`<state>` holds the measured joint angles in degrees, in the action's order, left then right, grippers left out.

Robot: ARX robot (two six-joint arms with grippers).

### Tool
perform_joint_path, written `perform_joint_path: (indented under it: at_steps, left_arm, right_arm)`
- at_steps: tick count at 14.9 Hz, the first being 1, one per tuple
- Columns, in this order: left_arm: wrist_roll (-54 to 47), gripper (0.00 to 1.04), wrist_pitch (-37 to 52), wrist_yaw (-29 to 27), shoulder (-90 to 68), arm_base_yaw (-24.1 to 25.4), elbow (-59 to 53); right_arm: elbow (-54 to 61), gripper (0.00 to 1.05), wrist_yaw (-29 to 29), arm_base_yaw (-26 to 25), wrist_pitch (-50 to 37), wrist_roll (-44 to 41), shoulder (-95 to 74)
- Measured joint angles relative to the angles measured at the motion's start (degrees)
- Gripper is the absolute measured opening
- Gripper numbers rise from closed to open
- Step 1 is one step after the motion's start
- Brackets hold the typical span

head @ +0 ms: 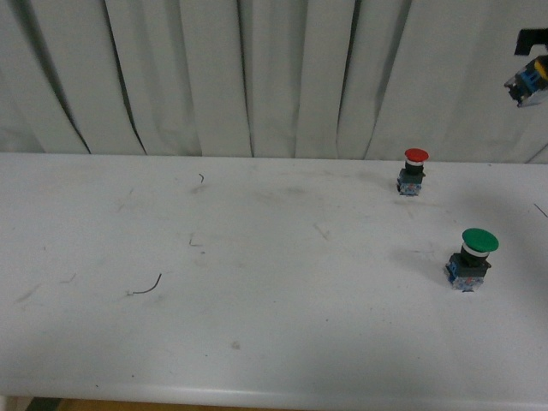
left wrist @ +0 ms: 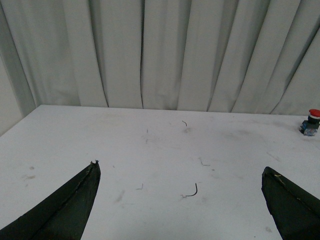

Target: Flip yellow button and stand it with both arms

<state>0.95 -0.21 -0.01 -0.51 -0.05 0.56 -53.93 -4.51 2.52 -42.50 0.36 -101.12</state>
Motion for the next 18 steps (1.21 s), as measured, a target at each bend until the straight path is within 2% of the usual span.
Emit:
perform_joint_path:
  at_steps: [3, 9, 12, 18]
  left_arm:
    - [0.0, 0.98, 0.0, 0.0, 0.0, 0.0, 0.0]
    - [0.0, 0.98, -0.02, 0.0, 0.0, 0.0, 0.0]
    - [0.0, 0.98, 0.0, 0.0, 0.0, 0.0, 0.0]
    - [0.0, 0.98, 0.0, -0.02, 0.0, 0.0, 0.0]
  right_arm:
    - [-8.04, 0.34, -3.23, -0.68, 6.1, 0.11, -7.69]
    - [-17.05, 0.34, -7.67, 0.66, 12.61, -0.33, -16.76]
    - [-29.97, 0.34, -13.27, 7.06, 27.56, 3.76, -29.2]
    - [-32.3, 0.34, -15.23, 7.28, 30.53, 5.44, -31.54]
